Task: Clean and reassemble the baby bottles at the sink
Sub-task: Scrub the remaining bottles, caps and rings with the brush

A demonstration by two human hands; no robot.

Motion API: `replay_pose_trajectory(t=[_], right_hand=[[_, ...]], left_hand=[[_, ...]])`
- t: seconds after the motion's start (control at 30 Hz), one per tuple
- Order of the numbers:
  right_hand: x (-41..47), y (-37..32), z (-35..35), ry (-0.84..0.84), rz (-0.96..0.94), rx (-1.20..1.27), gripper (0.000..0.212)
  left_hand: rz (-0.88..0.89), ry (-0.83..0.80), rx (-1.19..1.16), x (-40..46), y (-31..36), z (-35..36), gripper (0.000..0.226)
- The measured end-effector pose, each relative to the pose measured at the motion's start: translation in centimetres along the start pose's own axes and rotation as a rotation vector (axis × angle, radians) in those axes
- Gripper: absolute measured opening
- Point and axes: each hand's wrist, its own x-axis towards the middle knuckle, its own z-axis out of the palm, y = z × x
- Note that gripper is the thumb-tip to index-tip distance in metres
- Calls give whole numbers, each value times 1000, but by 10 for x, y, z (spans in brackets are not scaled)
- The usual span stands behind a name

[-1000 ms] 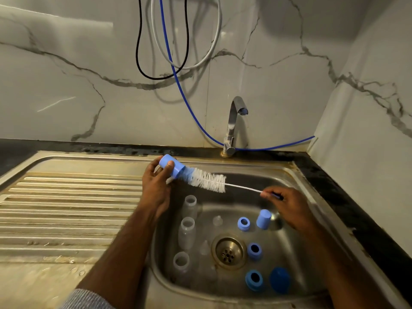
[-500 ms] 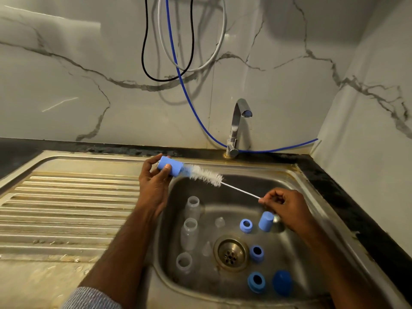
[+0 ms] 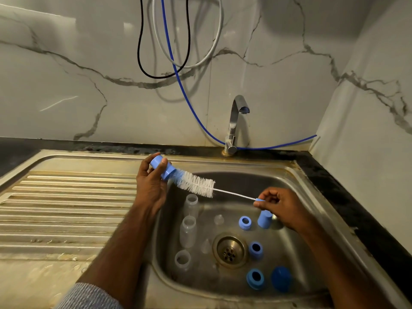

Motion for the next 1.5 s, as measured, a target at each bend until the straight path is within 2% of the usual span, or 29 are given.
replay_pose_trajectory(t=[0.13,0.2,0.3,0.37,0.43,0.53,0.63,0.7,0.8,0.87,0.93,1.03,1.13,1.17,1.23,1.3,1.37,1.4,1.5], right_hand=[[2,-3,-5,112,-44,-90,11],[2,-2,-4,38,-8,-149,20],[-3,-1,1,-187,136,-51,46],[-4,1,5,-217,135,-6,39],[-2,3,6,-132,42,-5,20],[4,8,5,33,-61,-59,21],[8,7,3,192,-97,-278,19],[7,7,2,109,-92,-390,30],[0,4,7,-177,61,-247,57],[-2,3,9,-219,11,-213,47],[0,5,7,-128,-77,-190,29],[6,5,6,50,-132,-181,28],[9,2,3,263,-182,-329,22],[8,1,0,278,-202,-355,20],[6,0,1,123,-143,-301,22],[-1,-5,9,-167,14,-161,41],[-7,-8,17,-319,90,-53,48],[-8,-8,19,-313,57,-55,45],[-4,-7,18,-128,-84,-154,26]], left_hand=[[-49,-13,-13,-2,1,-1,47],[-89,-26,-59,-4,2,0,58],[-112,-44,-138,-5,3,0,59],[-108,-24,-175,-6,6,0,57],[-84,11,-184,-6,9,-1,51],[-58,39,-155,-7,8,-1,40],[-69,46,-131,-9,8,-3,34],[-53,23,-84,-8,8,-4,39],[-45,-18,-13,-5,7,-3,38],[-54,-22,-40,-4,7,-3,33],[-52,-11,-57,-2,8,-4,33],[-46,0,-61,-1,10,-4,38],[-65,-9,-107,-6,11,0,31],[-80,-11,-125,-8,10,1,28],[-98,-13,-156,-10,11,1,27],[-100,-16,-194,-10,11,0,27],[-97,-19,-225,-10,13,0,24],[-92,-18,-231,-9,15,0,24],[-68,6,-221,-5,15,-2,26]])
